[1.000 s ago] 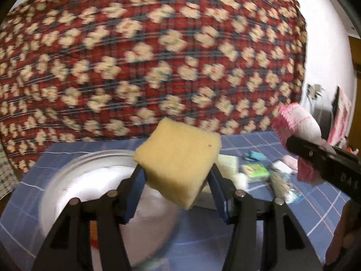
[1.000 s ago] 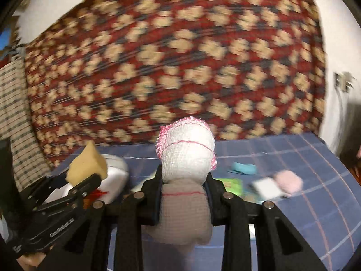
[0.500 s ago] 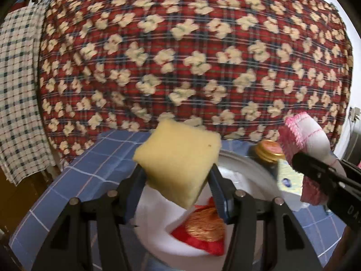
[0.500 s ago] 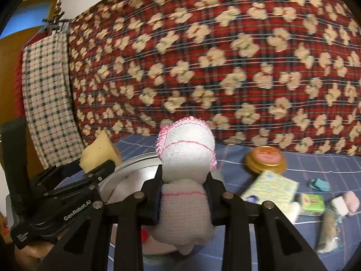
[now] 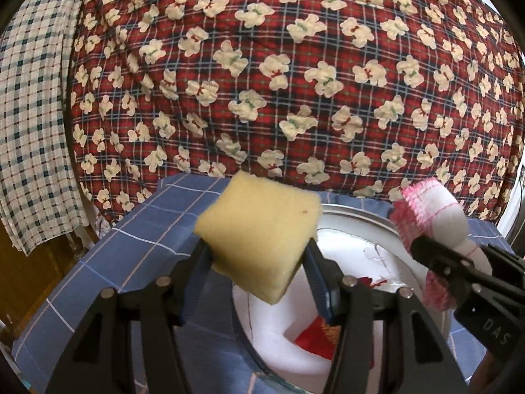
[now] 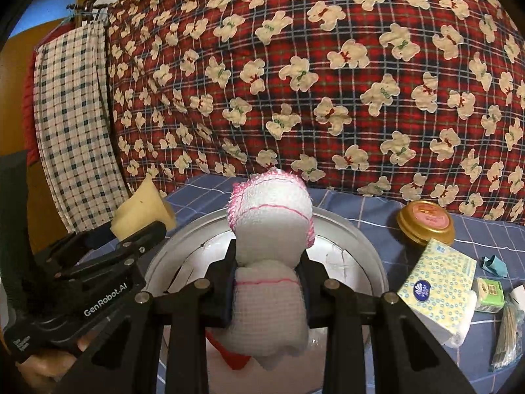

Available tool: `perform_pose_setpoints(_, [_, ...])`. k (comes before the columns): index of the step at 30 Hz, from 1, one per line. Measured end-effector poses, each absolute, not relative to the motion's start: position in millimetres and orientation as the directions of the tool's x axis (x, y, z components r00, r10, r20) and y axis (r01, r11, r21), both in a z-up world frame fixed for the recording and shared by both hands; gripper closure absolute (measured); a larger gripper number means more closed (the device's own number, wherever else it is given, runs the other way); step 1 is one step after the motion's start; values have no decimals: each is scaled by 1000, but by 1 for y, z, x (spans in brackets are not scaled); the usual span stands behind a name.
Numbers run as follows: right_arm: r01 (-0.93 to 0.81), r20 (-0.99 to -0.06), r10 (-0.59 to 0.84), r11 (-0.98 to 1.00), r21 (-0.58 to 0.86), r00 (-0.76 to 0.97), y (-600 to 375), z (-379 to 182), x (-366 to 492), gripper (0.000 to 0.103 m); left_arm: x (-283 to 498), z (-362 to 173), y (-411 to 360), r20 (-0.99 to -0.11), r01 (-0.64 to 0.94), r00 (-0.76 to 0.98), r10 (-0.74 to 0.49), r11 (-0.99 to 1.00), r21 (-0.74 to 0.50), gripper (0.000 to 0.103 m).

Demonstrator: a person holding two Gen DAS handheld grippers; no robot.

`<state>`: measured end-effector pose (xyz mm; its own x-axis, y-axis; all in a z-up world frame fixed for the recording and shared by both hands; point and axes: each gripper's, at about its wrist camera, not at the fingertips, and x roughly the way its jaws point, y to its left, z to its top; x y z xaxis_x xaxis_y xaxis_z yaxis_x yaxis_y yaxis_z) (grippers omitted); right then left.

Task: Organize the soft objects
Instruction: 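Carry the yellow sponge and towel roll over the tin and release both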

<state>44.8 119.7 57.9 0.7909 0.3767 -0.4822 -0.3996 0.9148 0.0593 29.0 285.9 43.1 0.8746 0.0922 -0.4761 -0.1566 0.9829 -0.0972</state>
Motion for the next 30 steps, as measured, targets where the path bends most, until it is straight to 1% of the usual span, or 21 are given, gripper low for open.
perform_pose_setpoints(11, [-376, -525, 346, 925, 52, 778, 127, 42, 70, 70, 55, 35, 290, -508, -130, 859, 56, 985, -111, 48])
perform_pose_setpoints(21, [-350, -594, 311, 935, 53, 742, 125, 27, 91, 70, 74, 26, 273, -544, -98, 838, 41, 992, -76, 48])
perform_pose_setpoints(30, [-336, -603, 304, 940, 63, 737, 118, 22, 98, 70, 82, 22, 268, -561, -102, 826, 54, 993, -55, 48])
